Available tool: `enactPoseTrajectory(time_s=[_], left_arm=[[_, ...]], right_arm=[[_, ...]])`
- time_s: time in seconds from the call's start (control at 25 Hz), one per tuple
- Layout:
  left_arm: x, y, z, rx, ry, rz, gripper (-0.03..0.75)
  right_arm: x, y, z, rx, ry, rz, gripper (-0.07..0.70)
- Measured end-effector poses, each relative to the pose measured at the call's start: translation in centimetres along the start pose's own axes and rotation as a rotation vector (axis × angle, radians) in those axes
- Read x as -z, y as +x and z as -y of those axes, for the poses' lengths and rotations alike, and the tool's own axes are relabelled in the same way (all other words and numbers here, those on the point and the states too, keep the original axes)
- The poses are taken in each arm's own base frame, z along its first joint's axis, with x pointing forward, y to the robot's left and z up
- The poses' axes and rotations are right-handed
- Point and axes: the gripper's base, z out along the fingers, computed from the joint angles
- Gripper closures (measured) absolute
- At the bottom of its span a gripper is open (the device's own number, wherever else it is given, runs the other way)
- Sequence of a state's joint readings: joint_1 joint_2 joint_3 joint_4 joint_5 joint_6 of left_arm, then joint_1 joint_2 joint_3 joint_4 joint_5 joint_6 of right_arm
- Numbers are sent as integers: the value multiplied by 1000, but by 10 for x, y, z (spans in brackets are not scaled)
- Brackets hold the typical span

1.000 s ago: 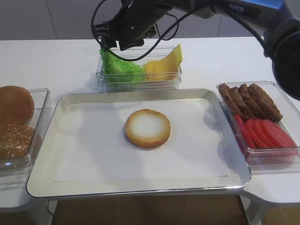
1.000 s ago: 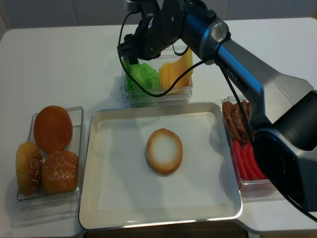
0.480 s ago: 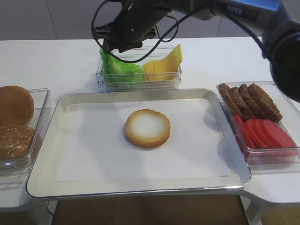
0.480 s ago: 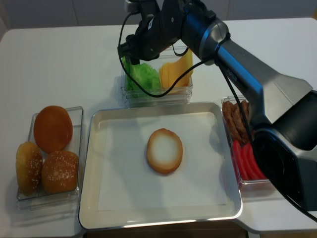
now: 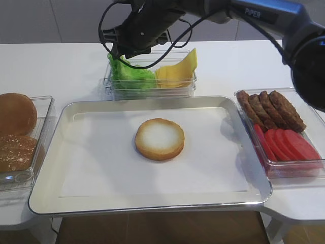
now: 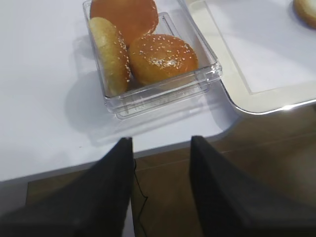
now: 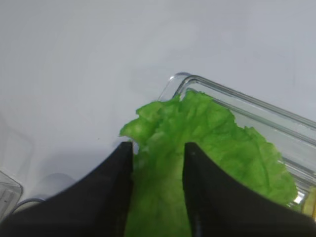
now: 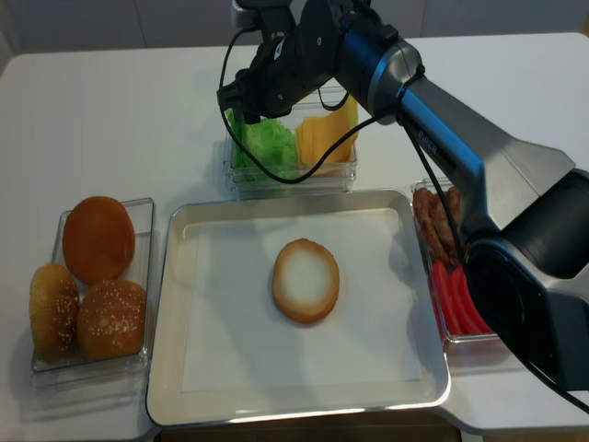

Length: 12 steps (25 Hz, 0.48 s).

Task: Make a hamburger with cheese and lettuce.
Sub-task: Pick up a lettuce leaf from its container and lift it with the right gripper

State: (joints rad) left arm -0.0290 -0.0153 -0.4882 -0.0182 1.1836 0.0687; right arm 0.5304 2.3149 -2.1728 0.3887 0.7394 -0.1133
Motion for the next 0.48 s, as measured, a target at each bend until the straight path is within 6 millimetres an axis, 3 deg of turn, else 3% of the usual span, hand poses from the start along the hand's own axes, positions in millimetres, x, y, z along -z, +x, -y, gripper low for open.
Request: enactPoseTrajectory(time_s=[0.48], left_arm=[[0,0,0,0,0,0,427]], right_arm=[[0,0,1,14,13,-4,533]])
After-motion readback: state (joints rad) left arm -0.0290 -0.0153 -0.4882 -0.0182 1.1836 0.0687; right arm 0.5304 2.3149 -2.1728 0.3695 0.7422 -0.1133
